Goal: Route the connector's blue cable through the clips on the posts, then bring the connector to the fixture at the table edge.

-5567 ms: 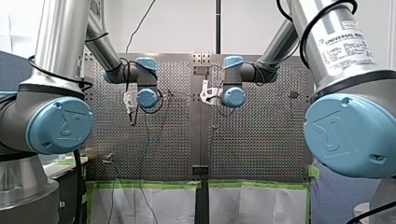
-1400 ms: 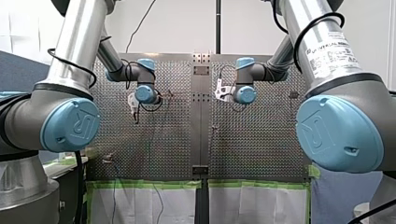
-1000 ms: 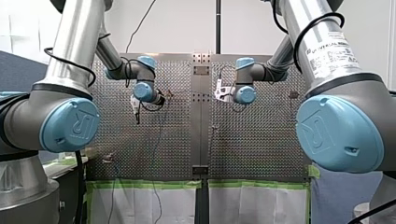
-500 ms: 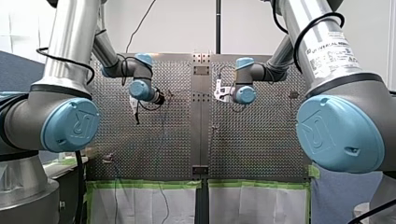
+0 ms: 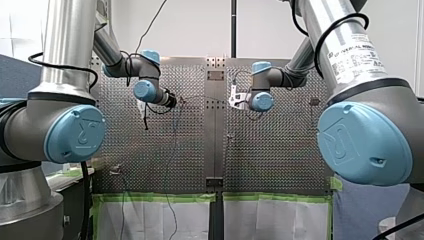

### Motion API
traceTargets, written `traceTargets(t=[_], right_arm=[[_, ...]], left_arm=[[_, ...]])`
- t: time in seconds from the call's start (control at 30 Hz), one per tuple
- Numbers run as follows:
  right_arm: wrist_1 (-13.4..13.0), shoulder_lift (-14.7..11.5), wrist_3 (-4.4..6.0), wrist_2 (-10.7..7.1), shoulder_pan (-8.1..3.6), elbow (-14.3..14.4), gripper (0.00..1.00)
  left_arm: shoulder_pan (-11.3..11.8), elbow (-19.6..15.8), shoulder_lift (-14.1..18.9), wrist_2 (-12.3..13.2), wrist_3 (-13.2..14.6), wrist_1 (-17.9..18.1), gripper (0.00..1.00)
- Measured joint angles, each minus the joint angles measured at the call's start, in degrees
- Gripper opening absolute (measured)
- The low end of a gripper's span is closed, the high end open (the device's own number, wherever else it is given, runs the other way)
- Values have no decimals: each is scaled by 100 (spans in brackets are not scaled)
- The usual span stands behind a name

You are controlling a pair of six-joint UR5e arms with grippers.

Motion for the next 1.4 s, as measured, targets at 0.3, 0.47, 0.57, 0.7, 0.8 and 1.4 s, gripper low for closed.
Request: traceTargets(t=[0.3,0.47,0.57,0.7,0.8,1.4], right_arm=[[8,0,0,0,12,0,0],[14,1,7,0,15,0,0],[15,1,14,0,22,0,0],[15,2,20,0,30,0,0],[15,2,24,0,38,1,0],[41,8,26,0,76,0,0]], left_arm=[[-81,-2,8,12,124,-50,100],[-141,-3,9,31,157,-57,100],[-172,-3,9,69,164,-49,100],[-208,-3,9,108,169,-43,100],[-239,-3,9,117,174,-44,100],[-285,-3,9,97,177,-59,100]])
